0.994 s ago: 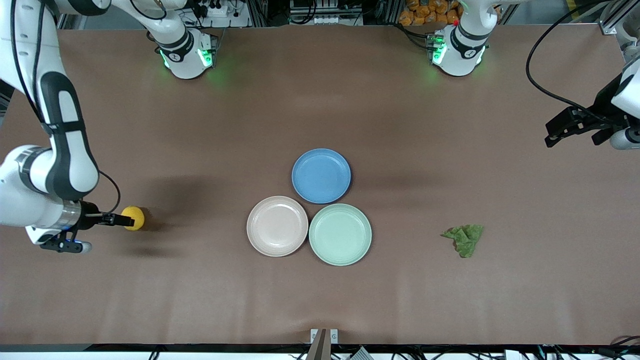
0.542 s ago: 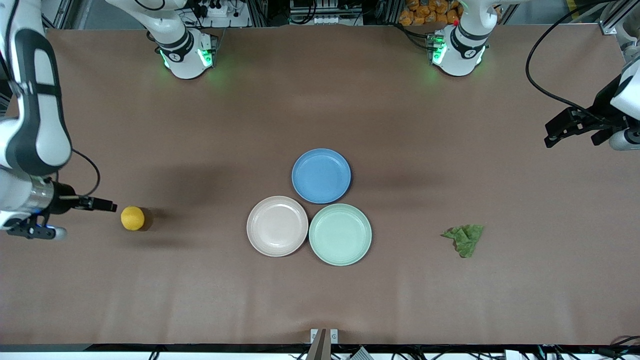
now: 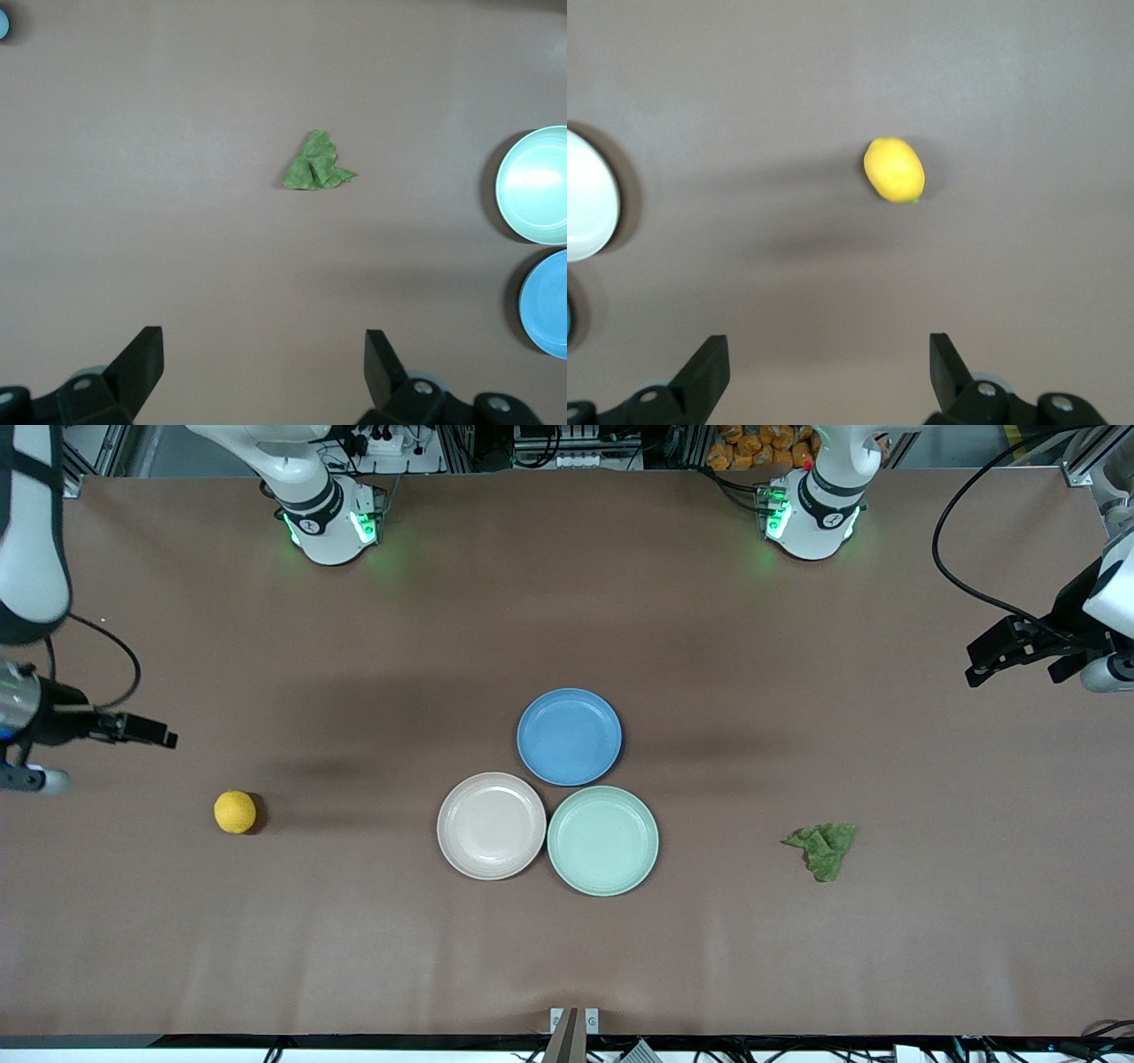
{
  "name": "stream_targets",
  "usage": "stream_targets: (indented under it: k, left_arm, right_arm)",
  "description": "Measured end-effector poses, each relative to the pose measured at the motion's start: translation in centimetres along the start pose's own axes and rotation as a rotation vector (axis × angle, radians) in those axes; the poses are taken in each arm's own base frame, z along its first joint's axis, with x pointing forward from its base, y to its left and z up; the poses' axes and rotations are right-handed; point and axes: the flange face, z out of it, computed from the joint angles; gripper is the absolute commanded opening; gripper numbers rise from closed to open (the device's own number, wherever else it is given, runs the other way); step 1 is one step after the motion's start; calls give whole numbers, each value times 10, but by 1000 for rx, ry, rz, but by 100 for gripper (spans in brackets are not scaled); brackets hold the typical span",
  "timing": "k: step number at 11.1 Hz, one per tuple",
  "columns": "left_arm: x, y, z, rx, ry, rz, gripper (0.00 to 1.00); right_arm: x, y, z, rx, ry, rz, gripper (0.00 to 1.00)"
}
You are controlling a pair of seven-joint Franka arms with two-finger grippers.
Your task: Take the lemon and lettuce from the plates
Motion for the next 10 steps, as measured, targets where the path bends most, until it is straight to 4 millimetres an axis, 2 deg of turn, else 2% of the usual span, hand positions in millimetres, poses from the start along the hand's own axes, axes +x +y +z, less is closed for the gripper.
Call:
stream_targets:
  k: [3,6,10]
  left_arm:
    - [0,0,0,-2,0,0,100]
    - [2,1,7,-1,-15,0,100]
    - [3,2,9,-2,-19,2,100]
  right_arm:
    - [-33,-13,-32,-13,-32,42,100]
    - [-58,-25,-63,-27,-33,47,100]
    - [-75,-40,-103,-36,-17,21,100]
